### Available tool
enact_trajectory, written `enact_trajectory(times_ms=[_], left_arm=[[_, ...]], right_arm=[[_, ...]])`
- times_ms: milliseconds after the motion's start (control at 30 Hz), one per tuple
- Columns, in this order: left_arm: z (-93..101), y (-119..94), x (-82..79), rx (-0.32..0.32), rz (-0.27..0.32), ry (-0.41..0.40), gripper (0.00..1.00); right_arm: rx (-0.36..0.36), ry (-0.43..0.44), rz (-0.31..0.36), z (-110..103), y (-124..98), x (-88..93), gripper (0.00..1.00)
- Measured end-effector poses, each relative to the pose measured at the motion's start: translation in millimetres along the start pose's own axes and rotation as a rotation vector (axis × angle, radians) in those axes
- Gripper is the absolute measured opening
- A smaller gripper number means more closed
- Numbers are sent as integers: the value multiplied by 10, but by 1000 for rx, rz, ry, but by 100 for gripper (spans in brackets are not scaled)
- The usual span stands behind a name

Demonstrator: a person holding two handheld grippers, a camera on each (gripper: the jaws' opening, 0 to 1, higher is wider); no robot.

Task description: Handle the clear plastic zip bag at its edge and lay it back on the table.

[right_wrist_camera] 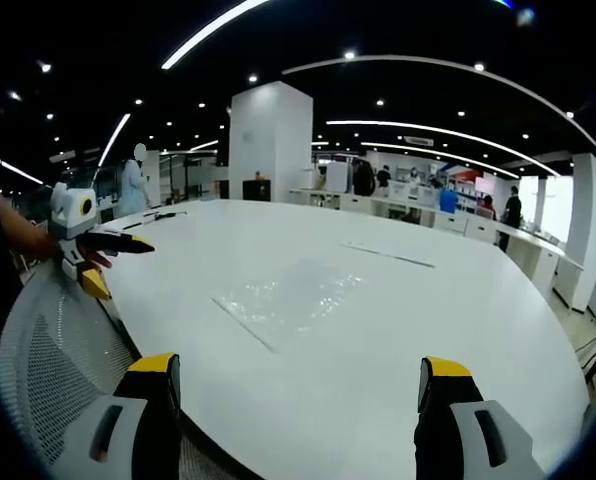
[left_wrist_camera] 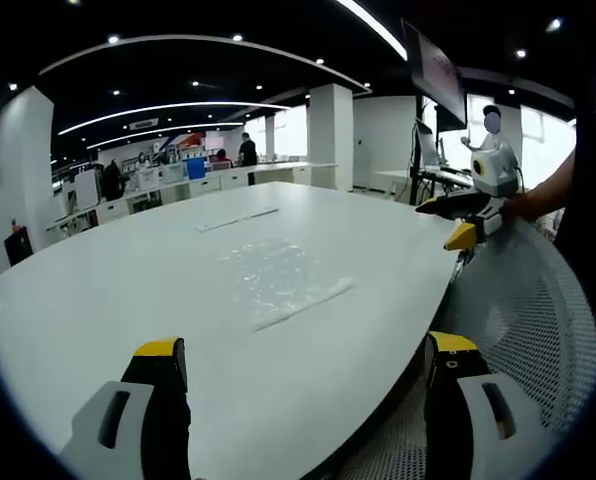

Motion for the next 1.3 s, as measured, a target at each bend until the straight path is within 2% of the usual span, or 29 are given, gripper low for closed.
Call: enact_trajectory(times_ms=[500, 733, 1300], left_arm=[[-23, -12, -4, -6, 20, -11, 99], [37, 30, 19, 44, -25, 14, 99], [10, 12, -5, 16, -17, 5, 99]], right_arm=[[5, -12, -18, 14, 11, 18, 100], [37, -3, 10, 41, -17, -6, 100], [33, 5, 18, 52, -14, -7, 100]])
Point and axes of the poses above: the point that each gripper's makers call its tool centre point, and the gripper's own axes: y roughly forward along the fingers, z roughly to its right, x roughly out of its underside, the point moved 8 cm from there along -y, roughly backward along the fingers, and after that the axes turned 1 degree about -z, right-handed, at the moved point
